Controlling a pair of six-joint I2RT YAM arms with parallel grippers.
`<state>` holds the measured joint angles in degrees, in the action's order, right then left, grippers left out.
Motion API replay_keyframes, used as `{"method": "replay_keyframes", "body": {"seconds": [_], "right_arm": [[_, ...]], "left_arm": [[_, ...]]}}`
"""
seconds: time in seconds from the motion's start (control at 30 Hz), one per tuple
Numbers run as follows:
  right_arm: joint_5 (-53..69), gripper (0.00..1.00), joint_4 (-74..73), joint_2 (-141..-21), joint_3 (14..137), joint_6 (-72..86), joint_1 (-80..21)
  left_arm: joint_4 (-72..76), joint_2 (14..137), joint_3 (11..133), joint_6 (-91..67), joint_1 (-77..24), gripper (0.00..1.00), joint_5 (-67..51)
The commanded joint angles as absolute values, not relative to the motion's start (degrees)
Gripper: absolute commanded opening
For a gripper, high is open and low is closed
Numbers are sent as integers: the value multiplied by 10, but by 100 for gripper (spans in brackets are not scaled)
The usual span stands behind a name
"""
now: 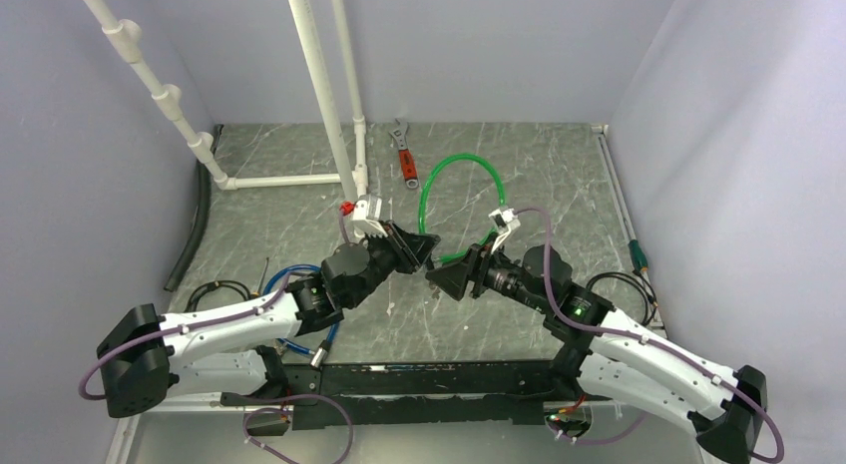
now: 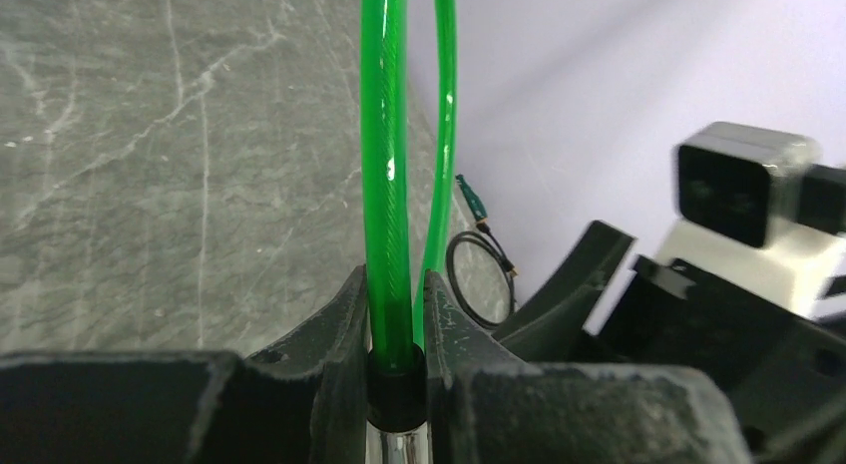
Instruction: Unlock with the key
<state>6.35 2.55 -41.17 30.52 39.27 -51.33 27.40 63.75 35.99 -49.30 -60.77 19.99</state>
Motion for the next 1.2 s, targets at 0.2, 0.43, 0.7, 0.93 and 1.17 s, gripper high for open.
{"method": "replay_keyframes", "body": {"seconds": [0.2,0.43,0.7,0.93,1.17], "right_arm": [[38,73,-118,-395,406,307,-515],[-114,69,-209,-428,428,305,-587],[-233,62,-219,-501,473,280,-658],[-249,55,-195,-550,488,244,-659],[-241,51,-185,-579,507,225,-660]], "left_arm": [[143,663,463,-569,-611,0,332],[57,714,515,-643,-611,0,380],[2,725,535,-689,-611,0,394],[-14,692,514,-700,-611,0,391],[-30,669,505,-718,-611,0,382]]}}
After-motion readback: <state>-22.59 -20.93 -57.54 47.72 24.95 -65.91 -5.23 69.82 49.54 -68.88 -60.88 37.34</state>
